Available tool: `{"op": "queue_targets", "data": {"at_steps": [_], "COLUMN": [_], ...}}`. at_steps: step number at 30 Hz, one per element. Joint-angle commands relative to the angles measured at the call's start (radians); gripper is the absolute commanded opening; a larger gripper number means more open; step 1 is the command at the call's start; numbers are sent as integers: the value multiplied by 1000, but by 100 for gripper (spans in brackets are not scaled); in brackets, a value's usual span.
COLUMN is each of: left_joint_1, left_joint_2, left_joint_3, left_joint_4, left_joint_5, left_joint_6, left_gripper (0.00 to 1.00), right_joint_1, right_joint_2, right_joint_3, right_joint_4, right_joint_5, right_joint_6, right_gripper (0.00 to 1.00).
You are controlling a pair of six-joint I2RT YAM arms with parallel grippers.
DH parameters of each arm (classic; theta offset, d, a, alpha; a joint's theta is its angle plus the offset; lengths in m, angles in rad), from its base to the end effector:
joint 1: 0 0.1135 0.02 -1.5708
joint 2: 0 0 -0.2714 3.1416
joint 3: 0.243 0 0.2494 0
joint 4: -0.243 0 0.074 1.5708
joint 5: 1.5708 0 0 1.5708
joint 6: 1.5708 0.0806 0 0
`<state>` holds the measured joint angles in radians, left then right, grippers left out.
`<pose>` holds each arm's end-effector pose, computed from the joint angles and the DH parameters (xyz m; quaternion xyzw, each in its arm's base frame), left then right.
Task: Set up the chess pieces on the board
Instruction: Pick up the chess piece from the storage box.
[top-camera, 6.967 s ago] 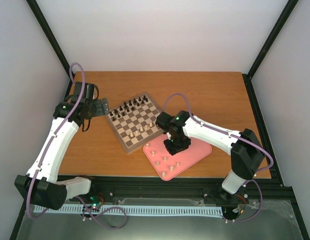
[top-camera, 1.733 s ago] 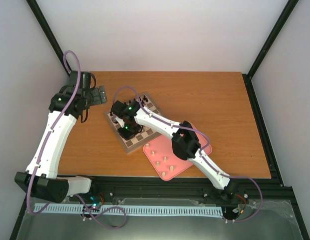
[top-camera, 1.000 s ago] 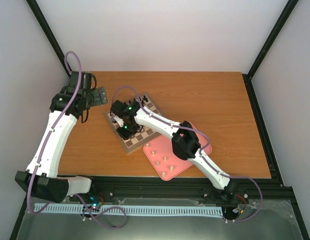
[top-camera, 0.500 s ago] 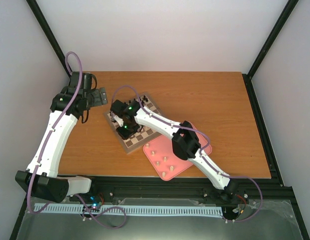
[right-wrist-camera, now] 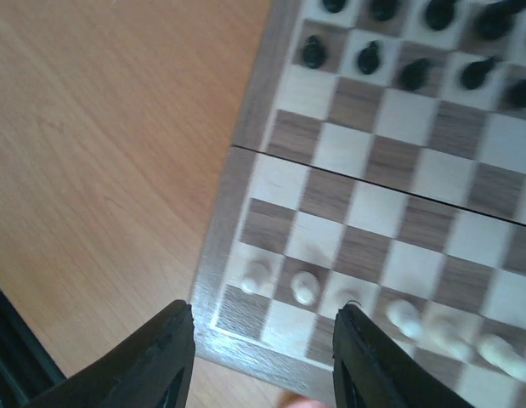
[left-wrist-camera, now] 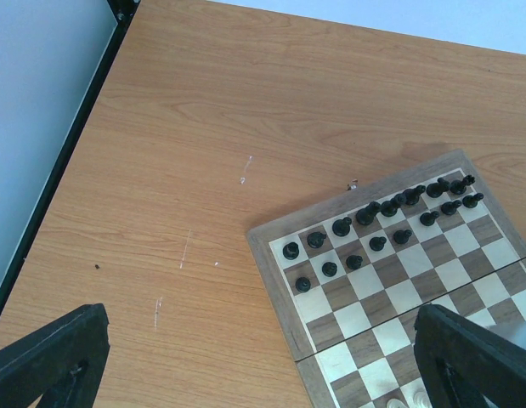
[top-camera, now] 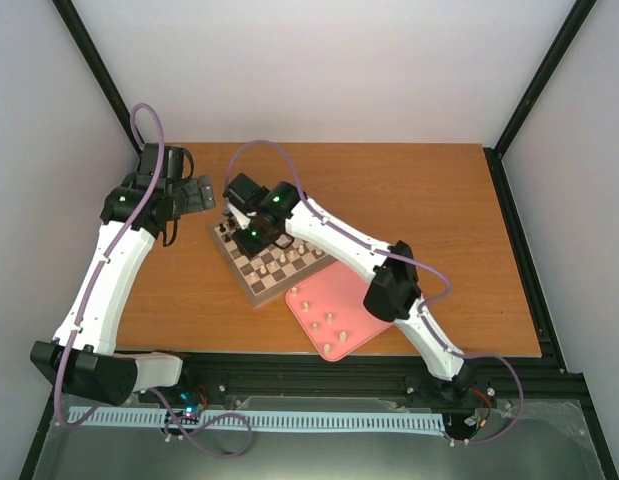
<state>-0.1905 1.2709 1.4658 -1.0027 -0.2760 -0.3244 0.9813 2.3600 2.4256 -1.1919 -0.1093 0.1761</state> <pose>0.2697 -0.0296 0.3690 -0.1126 0.9138 0.0296 0.3891 0.2799 0.4342 0.2413 -0.3927 0.8914 0.1650 0.1551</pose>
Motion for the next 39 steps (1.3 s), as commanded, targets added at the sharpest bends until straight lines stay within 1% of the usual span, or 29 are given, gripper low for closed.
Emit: {"op": "queue_targets", "data": {"at_steps": [1,3,6,7,11,15,20,27,34,39], "left_joint_1": [6,6,6,6,6,6,6,6,6,6], "left_joint_2": [1,0,2,3,9,15,24,8,5,15], "left_joint_3": [5,4,-3,-5,-5,-5,-6,-15,-24,-27], "left_joint_4": [9,8,11,11,9,9,7,-1,1,3], "left_joint_5": [8,14,30,34,43,44,69,49,52,63], "left_joint_6": [10,10,7,6,5,6,0,2,3,1], "left_gripper": [100,100,100,100,100,100,100,100,100,100], "right_joint_1": [-31,-50,-68,-69,-70,-75,-75,-73,-16,4], "right_joint_2": [-135,-207,-314,-348,-475,-546,-531,-523,-540,-579], "right_joint_3": [-73,-181,-348,-401,-631,-781,-816,-892,-948,-1006], "right_joint_4": [-44,-44,-47,-43,-1,25,64,137,111,112], "right_joint_5": [153,191,207,208,192,172,109,79,87,90], "right_joint_6": [35,40,35,37,76,105,95,74,67,121], "right_gripper": [47,48,49,52,57,57,56,55,53,53]}}
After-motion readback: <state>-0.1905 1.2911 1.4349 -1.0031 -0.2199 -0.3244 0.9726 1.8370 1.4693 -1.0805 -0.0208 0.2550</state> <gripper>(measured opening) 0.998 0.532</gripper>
